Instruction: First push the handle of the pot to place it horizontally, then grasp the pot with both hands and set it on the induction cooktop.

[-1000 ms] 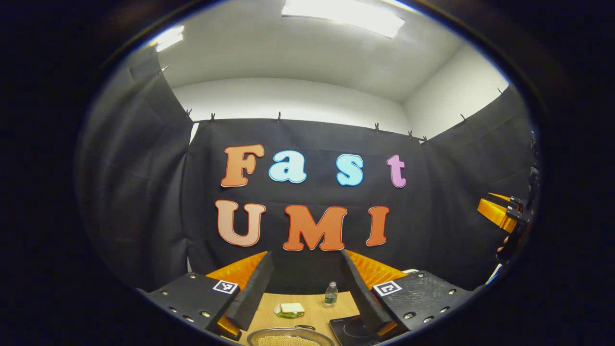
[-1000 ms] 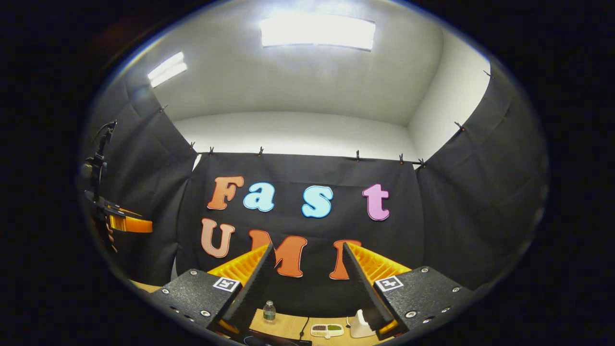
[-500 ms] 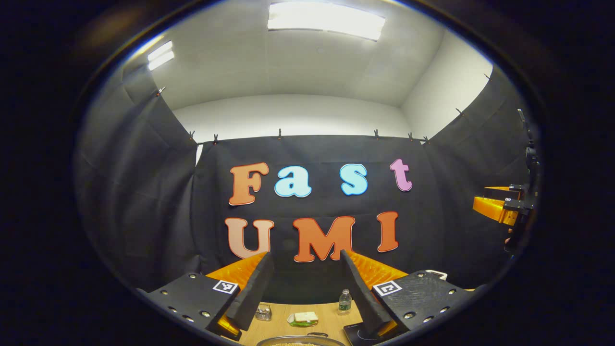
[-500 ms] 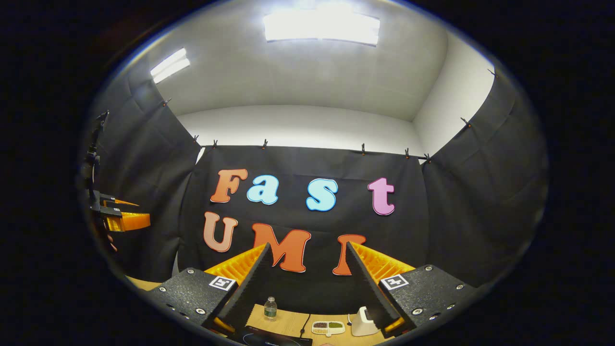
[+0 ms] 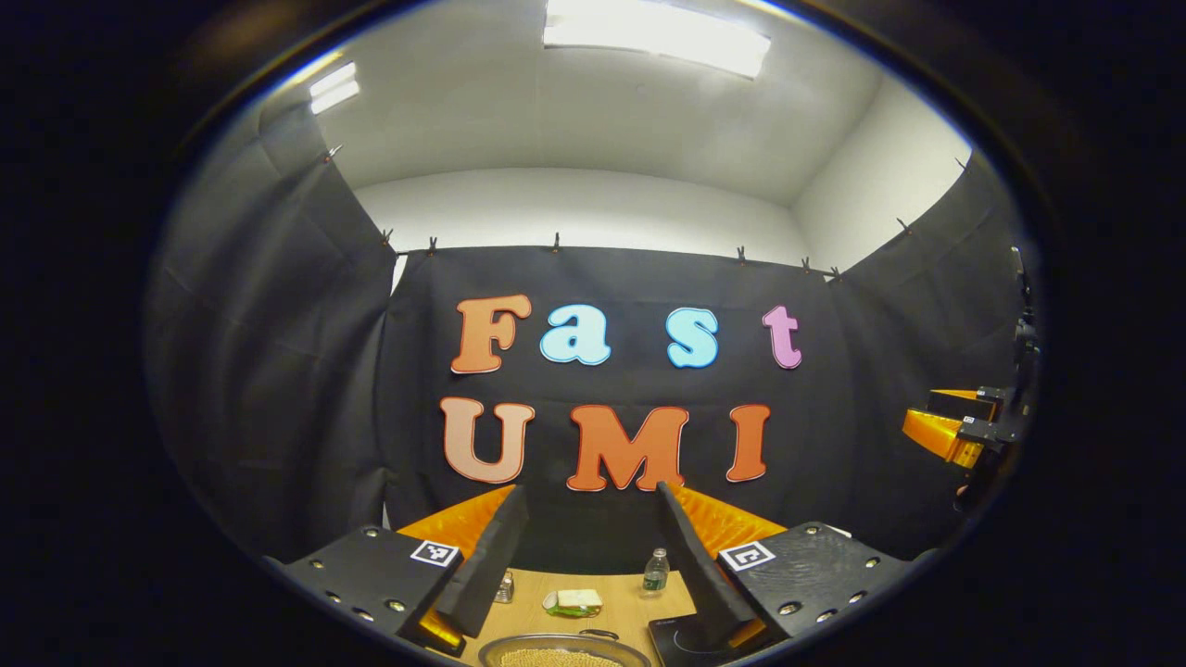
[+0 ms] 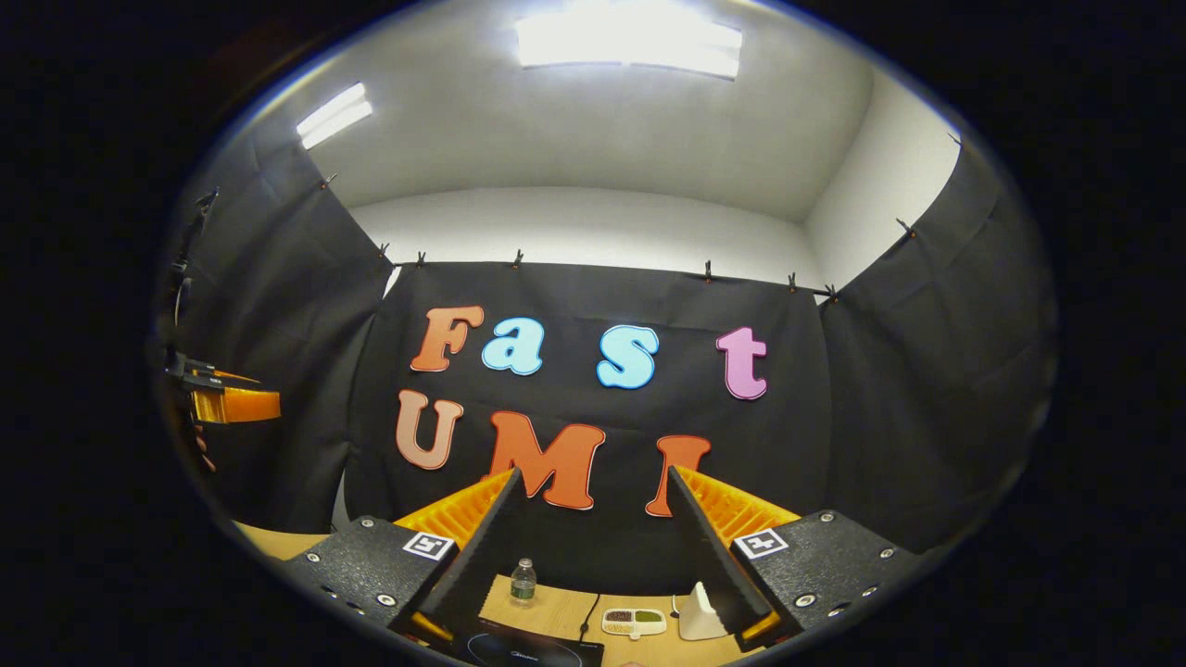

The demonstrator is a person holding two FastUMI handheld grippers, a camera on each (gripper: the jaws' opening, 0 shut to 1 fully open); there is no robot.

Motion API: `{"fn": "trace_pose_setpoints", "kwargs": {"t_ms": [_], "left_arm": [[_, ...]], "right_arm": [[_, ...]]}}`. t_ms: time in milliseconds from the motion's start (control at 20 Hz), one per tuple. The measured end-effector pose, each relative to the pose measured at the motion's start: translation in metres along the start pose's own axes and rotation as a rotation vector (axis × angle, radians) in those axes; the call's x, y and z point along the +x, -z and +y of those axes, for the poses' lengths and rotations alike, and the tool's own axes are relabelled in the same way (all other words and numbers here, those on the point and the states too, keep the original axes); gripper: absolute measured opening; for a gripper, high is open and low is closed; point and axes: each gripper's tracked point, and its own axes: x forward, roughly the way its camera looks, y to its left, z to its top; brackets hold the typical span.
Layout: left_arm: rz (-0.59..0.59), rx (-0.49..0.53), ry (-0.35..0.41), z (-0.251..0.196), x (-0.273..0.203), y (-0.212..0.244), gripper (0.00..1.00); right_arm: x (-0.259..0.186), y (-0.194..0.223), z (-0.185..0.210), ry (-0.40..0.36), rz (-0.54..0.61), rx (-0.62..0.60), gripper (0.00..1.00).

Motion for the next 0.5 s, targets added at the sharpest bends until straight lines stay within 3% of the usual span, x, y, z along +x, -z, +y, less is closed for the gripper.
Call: {"fn": "trace_pose_setpoints", "kwargs": {"t_ms": [350, 500], "left_arm": [[-0.014, 0.057, 0.011, 0.000, 0.002, 0.013, 0.84], [0.020, 0.036, 0.042, -0.007, -0.003, 0.035, 0.84]], "right_arm": [[-0.001, 0.006, -0.008, -0.001, -0.013, 0.018, 0.94], [-0.003, 0.017, -0.011, 0.003, -0.004, 0.027, 0.94]]}}
